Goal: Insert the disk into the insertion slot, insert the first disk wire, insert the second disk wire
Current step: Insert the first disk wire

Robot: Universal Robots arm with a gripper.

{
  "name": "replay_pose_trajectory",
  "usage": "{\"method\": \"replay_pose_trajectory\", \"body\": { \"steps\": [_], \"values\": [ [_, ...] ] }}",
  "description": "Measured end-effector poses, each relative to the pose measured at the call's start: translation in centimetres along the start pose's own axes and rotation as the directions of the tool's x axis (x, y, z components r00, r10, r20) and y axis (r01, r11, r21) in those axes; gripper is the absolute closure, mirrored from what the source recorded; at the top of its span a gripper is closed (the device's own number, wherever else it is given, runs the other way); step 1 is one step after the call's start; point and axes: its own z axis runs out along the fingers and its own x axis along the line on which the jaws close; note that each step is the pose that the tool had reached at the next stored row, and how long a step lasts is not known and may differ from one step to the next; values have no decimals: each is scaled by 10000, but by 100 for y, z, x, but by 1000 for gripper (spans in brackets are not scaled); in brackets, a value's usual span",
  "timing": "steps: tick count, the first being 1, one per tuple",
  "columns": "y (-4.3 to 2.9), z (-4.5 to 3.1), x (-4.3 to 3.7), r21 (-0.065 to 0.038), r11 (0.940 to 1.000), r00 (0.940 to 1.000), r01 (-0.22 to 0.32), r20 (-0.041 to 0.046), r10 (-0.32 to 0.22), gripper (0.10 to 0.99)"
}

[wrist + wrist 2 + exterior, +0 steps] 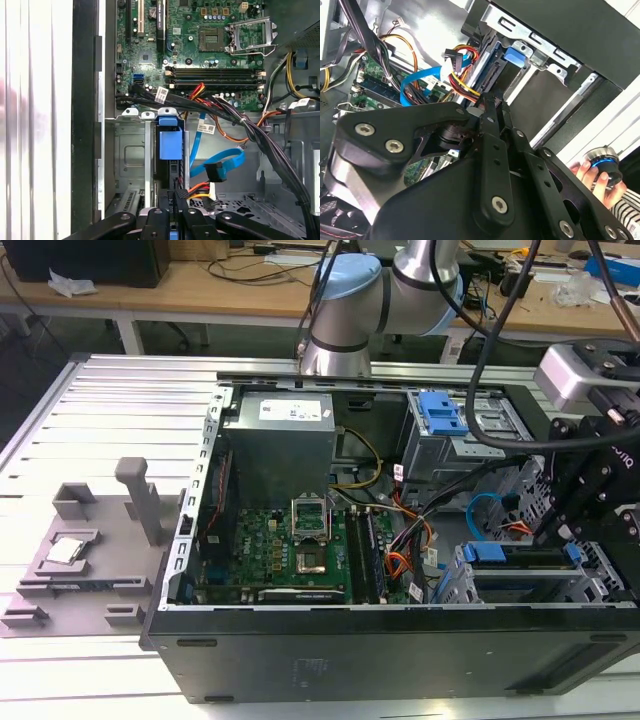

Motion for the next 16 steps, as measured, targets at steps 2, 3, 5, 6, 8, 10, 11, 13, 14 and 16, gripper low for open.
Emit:
{"method": "replay_pose_trajectory", "body": {
  "steps": [2,3,5,6,8,10,11,13,14,16],
  "values": [
    [0,0,12,0,10000,10000,0,-1,0,922],
    [0,0,16,0,10000,10000,0,-2,0,922],
    [-1,0,25,0,10000,10000,0,-3,0,922],
    [-1,0,31,0,10000,10000,0,-4,0,922],
    [-1,0,37,0,10000,10000,0,-4,0,922],
    [-1,0,47,0,10000,10000,0,-6,0,922],
    [-1,0,50,0,10000,10000,0,-6,0,922],
    [-1,0,55,0,10000,10000,0,-8,0,922],
    [-1,1,56,0,10000,10000,0,-7,0,922],
    [-2,12,57,0,10000,10000,0,-7,0,922]
  ]
}}
